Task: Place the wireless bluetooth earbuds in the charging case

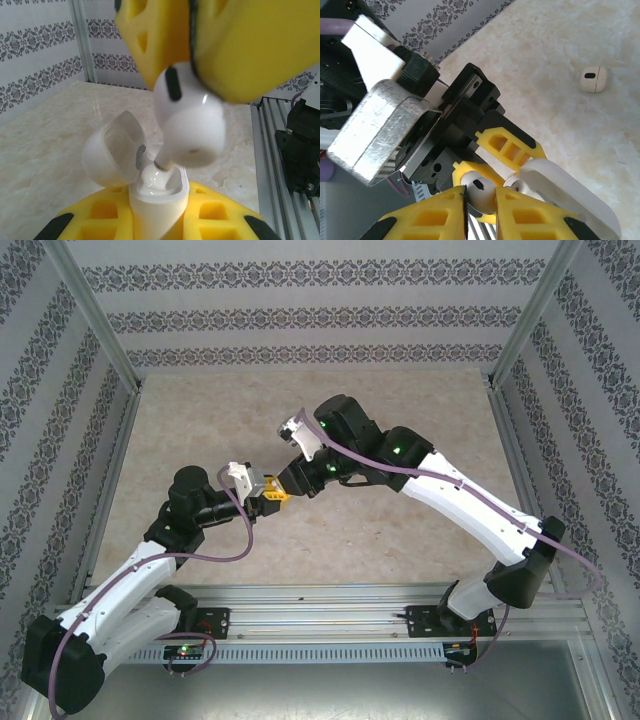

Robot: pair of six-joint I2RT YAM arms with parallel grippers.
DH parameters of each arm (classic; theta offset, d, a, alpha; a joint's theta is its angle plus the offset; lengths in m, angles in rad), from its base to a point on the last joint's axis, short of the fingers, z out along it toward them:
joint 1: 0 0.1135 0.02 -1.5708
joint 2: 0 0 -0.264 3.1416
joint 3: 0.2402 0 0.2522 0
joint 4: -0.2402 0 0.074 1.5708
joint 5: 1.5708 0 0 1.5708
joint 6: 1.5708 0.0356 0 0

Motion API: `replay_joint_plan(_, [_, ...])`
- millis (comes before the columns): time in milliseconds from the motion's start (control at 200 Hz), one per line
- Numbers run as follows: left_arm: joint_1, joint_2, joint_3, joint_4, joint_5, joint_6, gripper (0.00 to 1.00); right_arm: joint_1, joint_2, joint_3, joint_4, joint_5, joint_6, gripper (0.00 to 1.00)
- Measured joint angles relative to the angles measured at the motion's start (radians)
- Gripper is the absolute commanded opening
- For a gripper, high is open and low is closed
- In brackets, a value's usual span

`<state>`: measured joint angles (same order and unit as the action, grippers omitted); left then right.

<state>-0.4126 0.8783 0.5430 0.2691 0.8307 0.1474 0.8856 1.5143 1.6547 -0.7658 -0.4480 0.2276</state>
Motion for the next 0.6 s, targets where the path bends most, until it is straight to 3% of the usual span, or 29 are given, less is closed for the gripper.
replay_joint_plan(605, [0.000,0.004,0.000,0.016,0.007,-0.019,0.00,-0.033,0.021,-0.047,0.042,-0.069,0.002,0.22])
